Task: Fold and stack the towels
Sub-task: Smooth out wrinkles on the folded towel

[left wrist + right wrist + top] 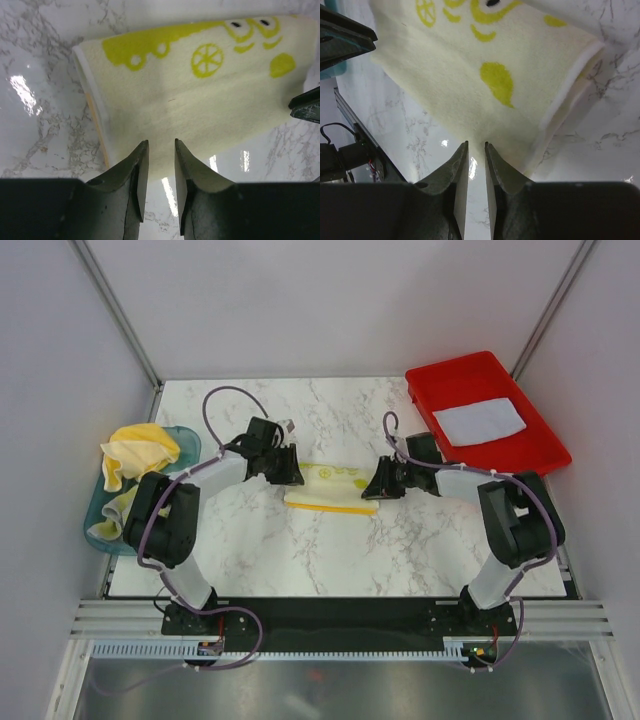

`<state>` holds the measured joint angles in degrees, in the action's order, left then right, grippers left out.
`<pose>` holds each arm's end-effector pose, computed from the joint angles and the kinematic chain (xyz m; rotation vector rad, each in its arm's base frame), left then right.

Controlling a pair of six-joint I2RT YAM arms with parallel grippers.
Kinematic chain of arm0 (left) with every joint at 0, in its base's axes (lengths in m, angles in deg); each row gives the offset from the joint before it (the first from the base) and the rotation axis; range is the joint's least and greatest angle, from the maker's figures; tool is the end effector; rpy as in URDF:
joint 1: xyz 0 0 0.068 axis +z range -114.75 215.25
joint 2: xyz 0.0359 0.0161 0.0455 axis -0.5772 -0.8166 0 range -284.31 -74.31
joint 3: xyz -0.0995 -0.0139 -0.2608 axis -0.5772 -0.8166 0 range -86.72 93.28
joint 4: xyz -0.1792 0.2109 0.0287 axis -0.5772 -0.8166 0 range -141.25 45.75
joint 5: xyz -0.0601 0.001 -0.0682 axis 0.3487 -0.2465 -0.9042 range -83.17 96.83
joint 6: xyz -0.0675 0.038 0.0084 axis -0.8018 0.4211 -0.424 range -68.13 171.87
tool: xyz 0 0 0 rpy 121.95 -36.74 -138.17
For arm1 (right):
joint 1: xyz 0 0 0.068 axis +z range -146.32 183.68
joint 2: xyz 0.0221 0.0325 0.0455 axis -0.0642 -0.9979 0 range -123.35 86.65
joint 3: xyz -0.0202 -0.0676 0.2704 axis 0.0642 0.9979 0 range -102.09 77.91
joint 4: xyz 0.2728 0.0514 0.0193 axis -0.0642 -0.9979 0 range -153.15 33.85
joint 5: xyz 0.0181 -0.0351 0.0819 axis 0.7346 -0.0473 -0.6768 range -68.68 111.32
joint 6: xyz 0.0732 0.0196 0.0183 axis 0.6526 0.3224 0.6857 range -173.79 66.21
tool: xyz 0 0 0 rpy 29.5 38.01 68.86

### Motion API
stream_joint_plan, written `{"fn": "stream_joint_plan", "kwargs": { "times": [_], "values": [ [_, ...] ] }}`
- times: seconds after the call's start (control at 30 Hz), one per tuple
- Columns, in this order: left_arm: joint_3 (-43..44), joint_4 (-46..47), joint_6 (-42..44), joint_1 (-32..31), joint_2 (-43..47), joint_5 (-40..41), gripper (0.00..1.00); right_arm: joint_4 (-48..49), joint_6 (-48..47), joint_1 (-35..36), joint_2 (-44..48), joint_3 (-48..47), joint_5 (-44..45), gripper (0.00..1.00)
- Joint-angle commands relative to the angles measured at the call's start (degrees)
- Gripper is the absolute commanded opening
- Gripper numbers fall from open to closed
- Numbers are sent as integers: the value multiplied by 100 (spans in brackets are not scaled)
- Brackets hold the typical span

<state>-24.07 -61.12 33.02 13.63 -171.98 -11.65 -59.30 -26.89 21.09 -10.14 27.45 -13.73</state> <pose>0.3552 -0.1635 0.1723 0.2041 2.5361 -0.6913 0.3324 0.1444 0.1360 -0.0837 2.5173 1.0798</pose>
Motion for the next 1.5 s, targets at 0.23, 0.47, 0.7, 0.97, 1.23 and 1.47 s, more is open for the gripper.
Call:
{"fn": "stream_joint_plan", "kwargs": {
  "times": [0.23, 0.47, 0.7, 0.97, 1.23, 1.47],
  "values": [
    [18, 44, -576, -8, 168, 539, 36, 351, -62, -18, -262, 107, -397, 27],
    [-155, 42, -760, -386, 556, 145, 37, 1112, 658, -9, -77, 369, -863, 28],
    [-754, 395, -875, -413, 126, 493, 36, 1757, 958, 26, -384, 835, -794, 28],
    [-685, 43, -1103, -210, 142, 768, 35, 1195, 158, -62, -525, 801, -353, 29],
    [-264, -396, -937, -210, 627, 741, 37, 931, 457, -141, 196, 546, -653, 30],
    [211, -46, -690, 26, -234, 803, 37, 895, 88, -229, 65, 703, 24, 30]
  ]
}}
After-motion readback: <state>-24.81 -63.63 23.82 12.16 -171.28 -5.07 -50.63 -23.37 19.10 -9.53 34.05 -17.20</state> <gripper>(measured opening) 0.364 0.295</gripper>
